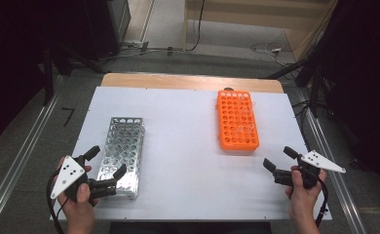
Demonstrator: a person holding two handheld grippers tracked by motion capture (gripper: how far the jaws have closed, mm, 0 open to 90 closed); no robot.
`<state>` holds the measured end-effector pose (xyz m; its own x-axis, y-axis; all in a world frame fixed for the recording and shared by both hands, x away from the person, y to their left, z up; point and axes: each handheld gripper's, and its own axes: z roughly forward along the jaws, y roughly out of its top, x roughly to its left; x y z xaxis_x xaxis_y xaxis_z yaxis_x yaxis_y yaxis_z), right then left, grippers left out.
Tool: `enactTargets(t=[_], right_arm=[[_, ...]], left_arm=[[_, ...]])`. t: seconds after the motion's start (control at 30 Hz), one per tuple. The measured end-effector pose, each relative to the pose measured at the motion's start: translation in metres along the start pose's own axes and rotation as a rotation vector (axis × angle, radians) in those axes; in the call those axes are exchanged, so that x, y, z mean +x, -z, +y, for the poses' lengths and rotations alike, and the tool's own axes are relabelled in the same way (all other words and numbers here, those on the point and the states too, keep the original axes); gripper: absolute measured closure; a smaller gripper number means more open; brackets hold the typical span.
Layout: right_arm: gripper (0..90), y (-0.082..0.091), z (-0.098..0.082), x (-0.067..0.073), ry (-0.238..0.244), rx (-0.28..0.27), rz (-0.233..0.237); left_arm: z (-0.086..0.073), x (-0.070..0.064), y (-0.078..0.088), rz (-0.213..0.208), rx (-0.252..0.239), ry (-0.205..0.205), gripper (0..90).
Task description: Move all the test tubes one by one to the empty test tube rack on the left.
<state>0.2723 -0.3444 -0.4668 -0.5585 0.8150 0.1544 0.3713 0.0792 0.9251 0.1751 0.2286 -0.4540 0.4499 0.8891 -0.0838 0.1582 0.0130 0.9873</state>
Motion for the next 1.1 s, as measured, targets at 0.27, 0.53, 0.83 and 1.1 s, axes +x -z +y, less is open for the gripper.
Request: enactTargets(t=[0.27,0.53,0.83,1.1], right_arm=[[0.0,0.003,0.011,0.007,0.023,0.008,0.005],[2.7,-0.006,0.038,0.015,0.051,0.041,0.022],[17.8,-0.044,0.049,0.009,0.078,0.117,0.021],[44.4,-0.083,0.048,-0.005,0.049,0.178,0.013]], left_arm=[[0.005,0.002,0.006,0.010,0.009,0.004,0.0],[0.012,0.000,0.009,-0.013,0.008,0.014,0.0],[0.020,-0.005,0.005,-0.045,0.004,-0.008,0.0],[0.023,-0.008,0.000,-0.054,0.016,-0.005,0.0]])
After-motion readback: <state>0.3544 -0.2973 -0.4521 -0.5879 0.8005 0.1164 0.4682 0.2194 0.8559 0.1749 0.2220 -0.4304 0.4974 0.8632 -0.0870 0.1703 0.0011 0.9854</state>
